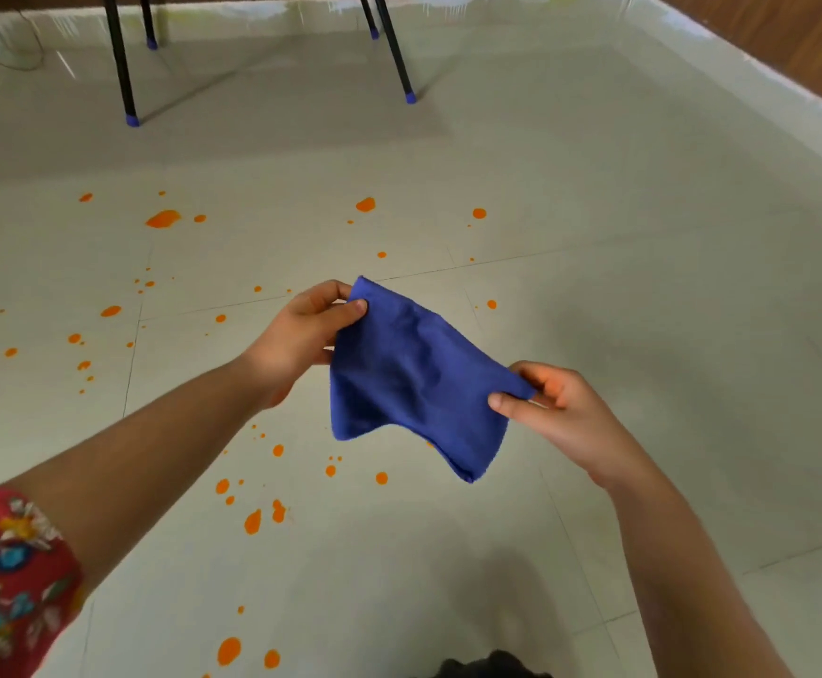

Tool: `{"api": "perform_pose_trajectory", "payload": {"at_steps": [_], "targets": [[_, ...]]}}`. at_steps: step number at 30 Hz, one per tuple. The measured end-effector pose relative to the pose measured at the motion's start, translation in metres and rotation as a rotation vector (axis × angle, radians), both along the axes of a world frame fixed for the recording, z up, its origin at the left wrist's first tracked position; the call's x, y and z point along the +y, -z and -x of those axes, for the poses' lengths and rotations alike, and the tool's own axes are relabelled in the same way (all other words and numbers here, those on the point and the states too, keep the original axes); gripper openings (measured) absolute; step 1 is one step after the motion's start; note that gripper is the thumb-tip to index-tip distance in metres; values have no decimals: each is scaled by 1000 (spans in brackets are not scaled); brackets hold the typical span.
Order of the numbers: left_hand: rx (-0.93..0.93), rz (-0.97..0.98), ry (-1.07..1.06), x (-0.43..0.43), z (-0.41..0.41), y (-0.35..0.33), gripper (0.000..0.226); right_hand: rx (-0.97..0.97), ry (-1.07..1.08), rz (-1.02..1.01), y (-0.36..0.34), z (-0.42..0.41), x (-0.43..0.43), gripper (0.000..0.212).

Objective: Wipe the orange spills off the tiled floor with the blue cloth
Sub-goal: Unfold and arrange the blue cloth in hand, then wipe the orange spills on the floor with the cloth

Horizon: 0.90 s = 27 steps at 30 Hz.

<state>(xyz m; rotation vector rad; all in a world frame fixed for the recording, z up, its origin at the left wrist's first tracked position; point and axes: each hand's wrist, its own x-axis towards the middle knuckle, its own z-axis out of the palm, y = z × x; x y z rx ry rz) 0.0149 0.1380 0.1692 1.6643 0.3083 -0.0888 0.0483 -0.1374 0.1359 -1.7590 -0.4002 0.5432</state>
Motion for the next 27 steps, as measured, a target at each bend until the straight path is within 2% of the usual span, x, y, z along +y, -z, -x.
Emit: {"api": "perform_pose_trajectory", "payload": {"at_steps": [1,3,5,7,9,11,13,15,18,19,21,22,24,27], "targets": [[39,-4,13,2,0,6,16,102,6,-94,4,-1,1,7],[110,-12,3,4,1,19,20,334,96,-316,16,0,3,25],[165,-18,4,3,3,31,20,429,141,-403,29,1,3,26],[216,-70,22,1,5,46,17,429,174,-331,42,5,2,14],[225,-148,38,-3,6,53,15,367,281,-257,51,7,-2,16],[160,-184,69,-9,9,56,19,246,370,-220,54,9,-10,19],[61,-182,137,-15,14,56,23,110,359,-173,49,13,-21,22],[0,-221,233,-19,26,65,21,17,269,-102,53,30,-32,30],[-130,-561,430,-21,61,105,17,-21,22,88,84,77,-46,24],[-137,-693,526,-22,77,121,23,-31,-133,222,99,95,-52,20],[-41,-871,719,-25,107,142,43,-40,-456,434,123,121,-59,27],[-6,-927,780,-26,118,148,51,-62,-522,481,134,127,-59,32],[3,-991,823,-27,135,150,47,-197,-399,551,154,129,-47,37],[11,-1079,811,-15,156,143,39,-433,-300,921,191,125,-14,60]]}}
